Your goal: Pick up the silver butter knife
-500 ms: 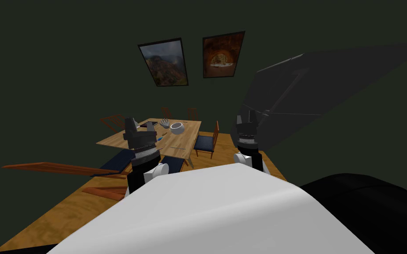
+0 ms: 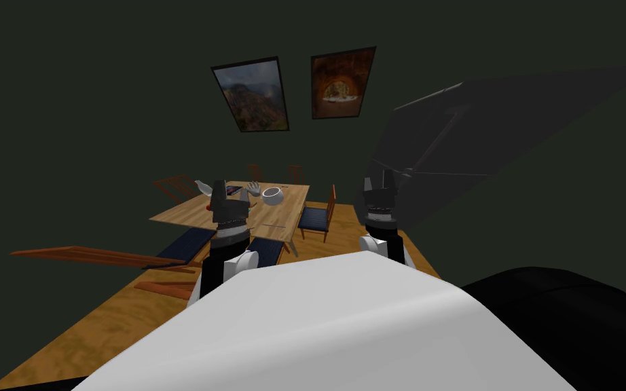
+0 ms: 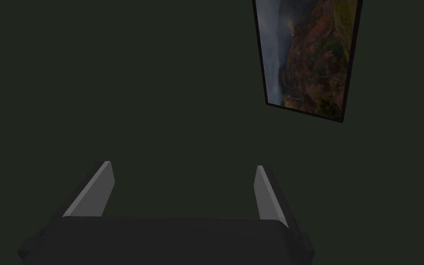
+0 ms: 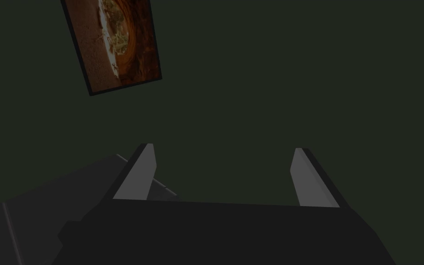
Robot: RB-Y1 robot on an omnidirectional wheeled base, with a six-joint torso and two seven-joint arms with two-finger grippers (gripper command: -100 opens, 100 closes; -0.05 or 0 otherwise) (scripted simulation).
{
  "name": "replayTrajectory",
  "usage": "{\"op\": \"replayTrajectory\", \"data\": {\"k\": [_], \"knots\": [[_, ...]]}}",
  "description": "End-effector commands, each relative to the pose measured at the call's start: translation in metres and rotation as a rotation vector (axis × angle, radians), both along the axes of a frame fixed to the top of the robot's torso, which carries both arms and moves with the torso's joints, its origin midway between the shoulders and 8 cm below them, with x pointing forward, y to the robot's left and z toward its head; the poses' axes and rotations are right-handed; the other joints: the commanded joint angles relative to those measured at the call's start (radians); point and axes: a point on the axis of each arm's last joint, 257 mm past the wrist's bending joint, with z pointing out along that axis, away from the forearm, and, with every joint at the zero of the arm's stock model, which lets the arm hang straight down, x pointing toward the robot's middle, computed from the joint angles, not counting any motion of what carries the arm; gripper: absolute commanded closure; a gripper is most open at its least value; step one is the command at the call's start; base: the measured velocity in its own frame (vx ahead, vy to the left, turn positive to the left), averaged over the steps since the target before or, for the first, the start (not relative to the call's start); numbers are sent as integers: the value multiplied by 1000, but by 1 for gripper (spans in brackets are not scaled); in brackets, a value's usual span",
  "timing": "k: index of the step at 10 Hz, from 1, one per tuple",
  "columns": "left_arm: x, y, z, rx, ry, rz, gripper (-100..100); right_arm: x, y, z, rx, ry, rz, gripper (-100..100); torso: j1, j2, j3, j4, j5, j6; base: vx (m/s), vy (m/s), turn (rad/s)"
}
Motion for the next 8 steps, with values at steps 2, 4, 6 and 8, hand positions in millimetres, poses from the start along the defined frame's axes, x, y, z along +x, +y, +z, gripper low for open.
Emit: {"op": "replayTrajectory", "data": {"k": [2, 4, 6, 8], "knots": [[25, -10, -28, 39, 108, -30, -100, 0, 0, 0, 0, 0, 0, 0, 0, 1, 0, 0, 0, 0, -98, 1, -19], [36, -13, -43, 51, 164, -38, -100, 0, 0, 0, 0, 0, 0, 0, 0, 2, 1, 0, 0, 0, -81, -2, -18], [58, -19, -72, 75, 263, -53, -100, 0, 0, 0, 0, 0, 0, 0, -1, -1, 0, 0, 0, 0, -65, -14, -27], [70, -21, -93, 86, 332, -58, -100, 0, 0, 0, 0, 0, 0, 0, -1, -1, 0, 0, 0, 0, -50, 2, -19]]}}
